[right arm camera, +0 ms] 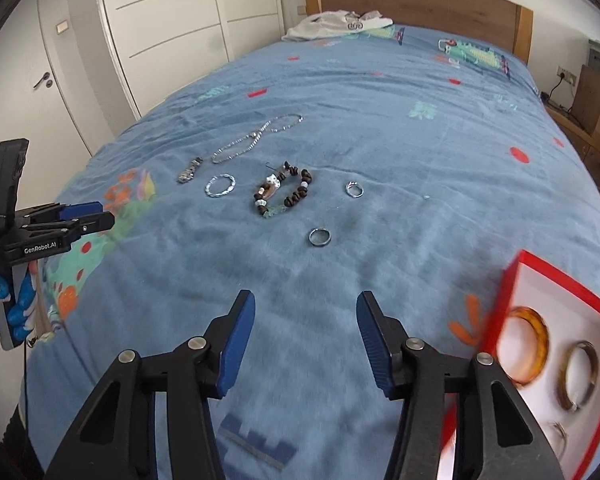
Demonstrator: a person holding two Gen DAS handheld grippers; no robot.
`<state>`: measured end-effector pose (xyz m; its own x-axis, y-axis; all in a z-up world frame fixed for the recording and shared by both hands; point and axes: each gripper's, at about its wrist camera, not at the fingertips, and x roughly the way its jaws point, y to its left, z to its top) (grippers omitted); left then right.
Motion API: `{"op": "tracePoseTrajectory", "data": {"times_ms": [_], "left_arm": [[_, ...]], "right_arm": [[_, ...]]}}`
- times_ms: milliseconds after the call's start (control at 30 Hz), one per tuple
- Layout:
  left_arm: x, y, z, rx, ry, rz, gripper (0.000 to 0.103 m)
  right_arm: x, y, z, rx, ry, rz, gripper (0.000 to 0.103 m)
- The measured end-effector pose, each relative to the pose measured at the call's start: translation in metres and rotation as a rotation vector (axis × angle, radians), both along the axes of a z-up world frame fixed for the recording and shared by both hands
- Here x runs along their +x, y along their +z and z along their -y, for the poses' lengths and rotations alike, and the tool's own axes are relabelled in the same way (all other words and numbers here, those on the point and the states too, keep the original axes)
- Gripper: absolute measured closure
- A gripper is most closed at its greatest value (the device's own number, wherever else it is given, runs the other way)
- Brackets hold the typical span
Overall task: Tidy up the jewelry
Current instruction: 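Withdraw both tools and move them toward the small rings, then grasp the small silver ring with the right tool while the left tool grasps a small charm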
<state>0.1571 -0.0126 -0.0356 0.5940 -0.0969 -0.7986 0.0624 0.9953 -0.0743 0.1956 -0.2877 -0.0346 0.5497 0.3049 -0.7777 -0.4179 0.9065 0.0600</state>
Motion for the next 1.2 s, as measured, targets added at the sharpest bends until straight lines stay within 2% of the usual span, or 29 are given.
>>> {"op": "tracePoseTrajectory", "data": {"times_ms": [167,500,833,1033,1167,1200], "left_arm": [[0.037,-0.017,0.018,-0.001,-0.037,-0.017,0.056],[0.100,-0.046,0.034,0.007,-0.030,-0.052,0.056],[0.123,-0.058,0.042,0.023,-0.037,-0.065,0.056],[0.130,-0.060,0.045,0.022,-0.037,-0.067,0.056],[0.132,-0.062,0.046,0.024,-0.036,-0.065,0.057],[0.132,-0.062,0.046,0.026,-0.037,-0.063,0.060]], "right_arm": [[0.033,-0.020,-0.010,0.008,-0.017,-0.025,0.058],[0.080,-0.043,-0.024,0.020,-0.021,-0.054,0.059],[0.093,-0.059,-0.029,0.003,-0.027,-0.076,0.065],[0.093,-0.062,-0.030,-0.005,-0.033,-0.078,0.082],[0.092,-0.062,-0.028,0.007,-0.042,-0.079,0.082],[0.092,-0.062,-0.028,0.005,-0.042,-0.078,0.082]]}}
